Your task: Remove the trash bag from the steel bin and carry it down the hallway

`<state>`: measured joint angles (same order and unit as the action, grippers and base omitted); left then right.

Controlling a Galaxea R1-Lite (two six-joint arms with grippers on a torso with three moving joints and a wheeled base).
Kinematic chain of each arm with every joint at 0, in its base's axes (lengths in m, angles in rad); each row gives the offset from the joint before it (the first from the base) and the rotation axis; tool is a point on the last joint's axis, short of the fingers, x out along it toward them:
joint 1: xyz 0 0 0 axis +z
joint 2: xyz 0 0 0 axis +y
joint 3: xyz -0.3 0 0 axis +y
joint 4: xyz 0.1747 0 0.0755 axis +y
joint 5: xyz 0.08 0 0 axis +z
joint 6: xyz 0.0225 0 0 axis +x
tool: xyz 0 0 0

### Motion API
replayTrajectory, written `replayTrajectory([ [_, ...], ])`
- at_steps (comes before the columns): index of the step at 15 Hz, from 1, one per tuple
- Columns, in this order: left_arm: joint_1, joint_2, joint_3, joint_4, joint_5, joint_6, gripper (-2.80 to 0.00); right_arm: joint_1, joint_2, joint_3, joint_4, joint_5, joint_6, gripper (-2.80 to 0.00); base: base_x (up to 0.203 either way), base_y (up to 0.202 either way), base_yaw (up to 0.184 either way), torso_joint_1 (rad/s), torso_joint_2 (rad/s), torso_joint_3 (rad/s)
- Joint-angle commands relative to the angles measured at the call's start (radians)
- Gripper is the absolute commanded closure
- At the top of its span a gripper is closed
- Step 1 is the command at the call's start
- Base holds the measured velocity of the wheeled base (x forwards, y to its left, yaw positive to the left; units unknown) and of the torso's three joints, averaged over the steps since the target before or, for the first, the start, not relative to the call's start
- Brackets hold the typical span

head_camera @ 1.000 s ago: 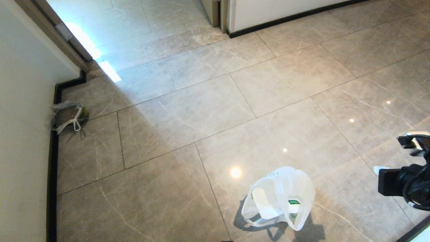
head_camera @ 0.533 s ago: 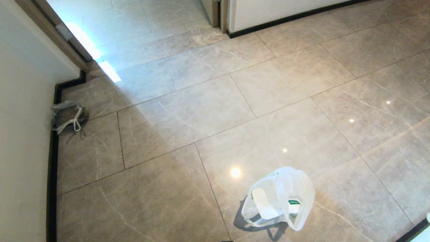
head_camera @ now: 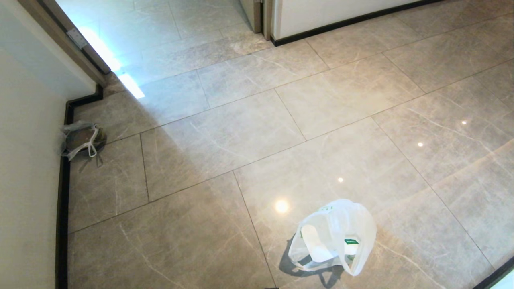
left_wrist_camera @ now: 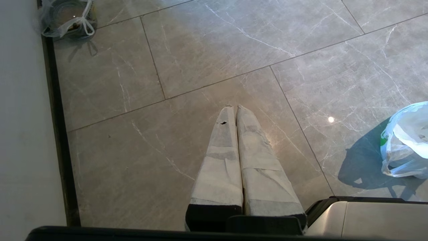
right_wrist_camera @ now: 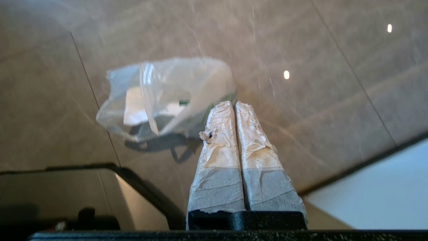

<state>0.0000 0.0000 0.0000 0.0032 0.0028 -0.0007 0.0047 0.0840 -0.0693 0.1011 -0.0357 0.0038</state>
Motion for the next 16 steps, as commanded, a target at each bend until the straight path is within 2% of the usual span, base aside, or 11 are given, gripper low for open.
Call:
replayTrajectory([
  [1, 0.0, 0.0, 0.0, 0.0, 0.0, -0.001, 0.0, 0.004, -0.095, 0.042, -0.037, 0.01, -0.004, 0.0, 0.0, 0.0, 0.0, 0.0, 0.0, 0.0],
  [5, 0.0, 0.0, 0.0, 0.0, 0.0, -0.001, 0.0, 0.005, -0.085, 0.059, -0.065, 0.028, -0.053, 0.0, 0.0, 0.0, 0.0, 0.0, 0.0, 0.0],
  [7, 0.0, 0.0, 0.0, 0.0, 0.0, -0.001, 0.0, 0.005, -0.084, 0.059, -0.069, 0.024, -0.023, 0.0, 0.0, 0.0, 0.0, 0.0, 0.0, 0.0],
  [11, 0.0, 0.0, 0.0, 0.0, 0.0, -0.001, 0.0, 0.005, -0.084, 0.062, -0.075, 0.042, -0.067, 0.0, 0.0, 0.0, 0.0, 0.0, 0.0, 0.0],
  [16, 0.0, 0.0, 0.0, 0.0, 0.0, -0.001, 0.0, 0.005, -0.084, 0.068, -0.097, 0.037, -0.044, 0.0, 0.0, 0.0, 0.0, 0.0, 0.0, 0.0],
])
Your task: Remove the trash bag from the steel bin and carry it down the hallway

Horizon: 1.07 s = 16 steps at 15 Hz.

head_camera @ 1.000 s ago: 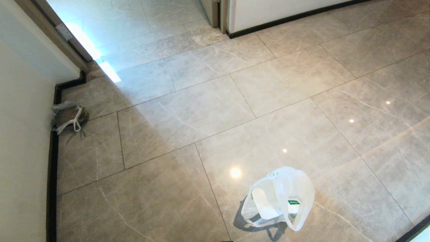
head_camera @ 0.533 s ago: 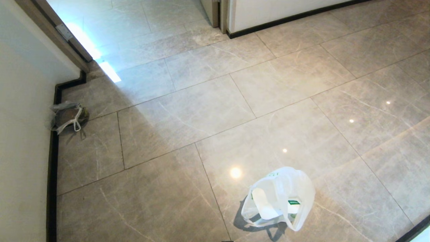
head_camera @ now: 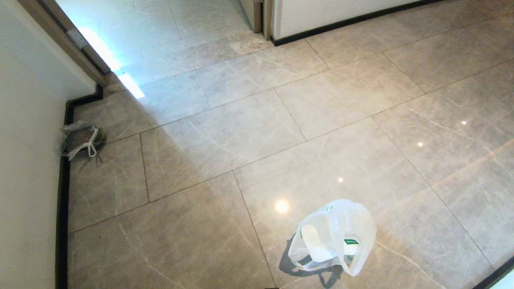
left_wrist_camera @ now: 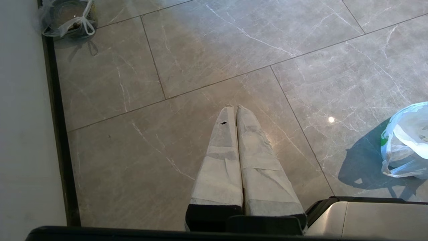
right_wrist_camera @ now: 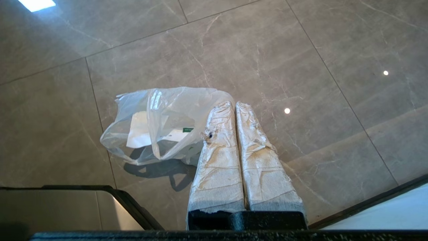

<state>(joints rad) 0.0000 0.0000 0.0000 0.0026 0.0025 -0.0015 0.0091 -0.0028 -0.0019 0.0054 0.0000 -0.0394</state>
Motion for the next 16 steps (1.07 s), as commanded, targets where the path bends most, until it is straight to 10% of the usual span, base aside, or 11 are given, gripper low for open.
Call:
replayTrajectory([
  [1, 0.0, 0.0, 0.0, 0.0, 0.001, 0.0, 0.0, 0.0, 0.003, 0.002, -0.007, 0.0, 0.008, 0.0, 0.0, 0.0, 0.0, 0.0, 0.0, 0.0],
  [16, 0.0, 0.0, 0.0, 0.0, 0.0, -0.017, 0.0, 0.0, 0.003, 0.005, -0.01, -0.002, 0.006, 0.0, 0.0, 0.0, 0.0, 0.0, 0.0, 0.0],
])
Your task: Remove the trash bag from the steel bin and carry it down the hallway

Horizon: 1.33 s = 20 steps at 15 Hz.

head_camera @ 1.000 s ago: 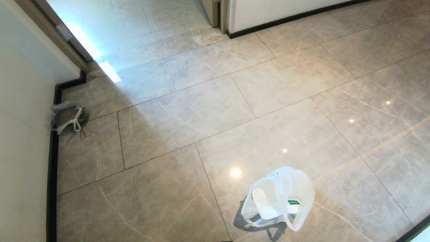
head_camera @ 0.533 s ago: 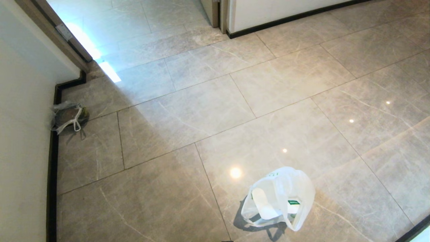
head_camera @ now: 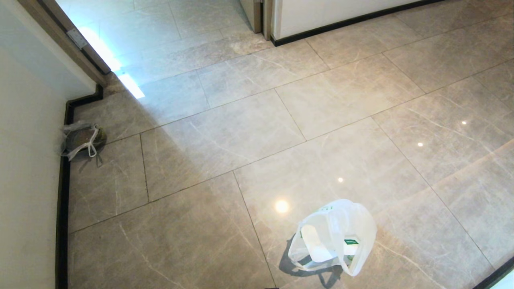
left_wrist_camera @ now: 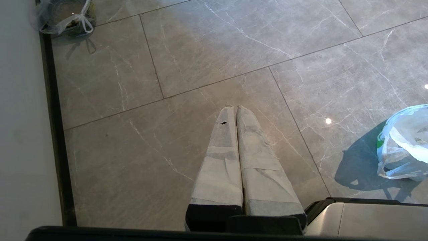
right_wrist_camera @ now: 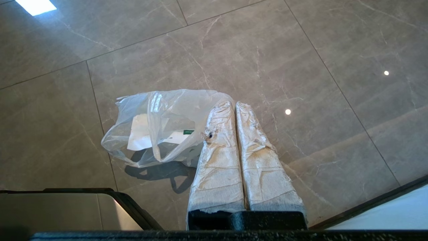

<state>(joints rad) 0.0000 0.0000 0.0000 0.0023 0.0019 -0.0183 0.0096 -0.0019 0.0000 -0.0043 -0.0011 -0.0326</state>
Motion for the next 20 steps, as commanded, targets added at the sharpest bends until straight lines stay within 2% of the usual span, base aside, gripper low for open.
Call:
replayTrajectory([
  [1, 0.0, 0.0, 0.0, -0.001, 0.0, 0.002, 0.0, 0.001, 0.002, 0.002, 0.0, 0.001, -0.001, 0.0, 0.0, 0.0, 0.0, 0.0, 0.0, 0.0],
  [10, 0.0, 0.0, 0.0, -0.004, 0.0, 0.016, 0.0, 0.001, 0.002, 0.003, 0.0, 0.006, -0.004, 0.0, 0.0, 0.0, 0.0, 0.0, 0.0, 0.011],
  [12, 0.0, 0.0, 0.001, -0.005, 0.002, -0.009, 0.0, 0.001, 0.002, 0.002, 0.001, 0.001, 0.005, 0.0, 0.0, 0.0, 0.0, 0.003, 0.0, 0.163],
  [20, 0.0, 0.0, 0.002, -0.005, 0.003, -0.012, 0.0, 0.001, 0.002, 0.002, 0.0, 0.002, 0.001, 0.0, 0.0, 0.0, 0.0, 0.002, 0.0, 0.2],
])
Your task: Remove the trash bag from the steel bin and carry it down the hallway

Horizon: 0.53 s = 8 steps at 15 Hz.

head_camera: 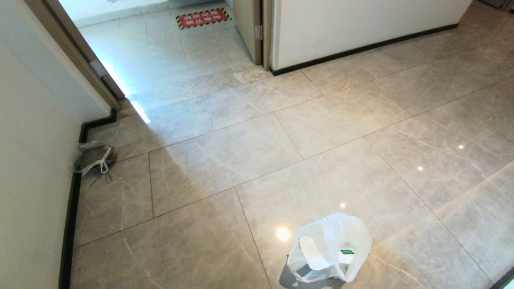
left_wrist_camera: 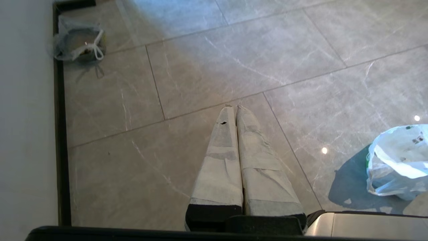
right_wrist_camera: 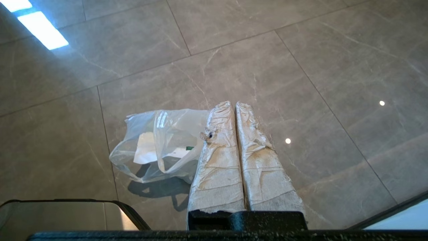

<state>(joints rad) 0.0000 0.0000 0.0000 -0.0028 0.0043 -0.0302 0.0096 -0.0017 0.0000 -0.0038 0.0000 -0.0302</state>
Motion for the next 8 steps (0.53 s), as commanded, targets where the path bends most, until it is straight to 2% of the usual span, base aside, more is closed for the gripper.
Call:
replayTrajectory([
  [1, 0.0, 0.0, 0.002, 0.0, 0.0, 0.0, 0.0, 0.001, 0.002, 0.002, -0.001, 0.0, -0.001, 0.0, 0.0, 0.0, 0.0, 0.001, 0.0, 0.205],
  [8, 0.0, 0.0, 0.002, 0.0, 0.0, 0.0, 0.0, 0.001, 0.002, 0.002, -0.001, 0.005, -0.005, 0.0, 0.0, 0.0, 0.0, 0.001, 0.0, 0.201],
])
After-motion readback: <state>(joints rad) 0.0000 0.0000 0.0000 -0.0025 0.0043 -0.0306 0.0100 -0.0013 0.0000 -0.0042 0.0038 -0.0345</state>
